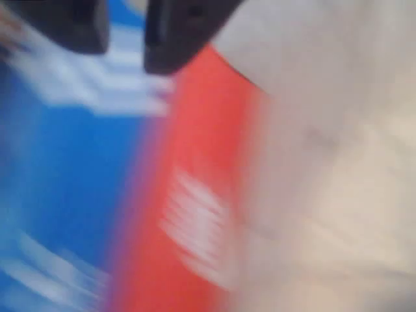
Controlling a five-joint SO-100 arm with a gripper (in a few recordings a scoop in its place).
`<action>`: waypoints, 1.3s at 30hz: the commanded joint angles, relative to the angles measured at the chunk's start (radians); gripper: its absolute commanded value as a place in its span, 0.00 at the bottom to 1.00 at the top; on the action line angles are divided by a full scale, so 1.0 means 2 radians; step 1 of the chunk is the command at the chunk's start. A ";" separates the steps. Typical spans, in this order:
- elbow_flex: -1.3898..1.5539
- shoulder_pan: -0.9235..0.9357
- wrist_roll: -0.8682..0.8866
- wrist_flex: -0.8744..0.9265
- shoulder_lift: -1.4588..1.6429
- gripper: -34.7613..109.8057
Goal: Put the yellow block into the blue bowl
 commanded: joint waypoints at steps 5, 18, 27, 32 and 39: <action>0.035 0.002 0.004 0.002 0.153 0.24; 0.456 -0.001 0.011 -0.114 0.410 0.24; 0.799 -0.002 0.021 -0.270 0.598 0.24; 0.953 -0.002 0.026 -0.347 0.687 0.24; 1.107 -0.002 0.028 -0.435 0.764 0.24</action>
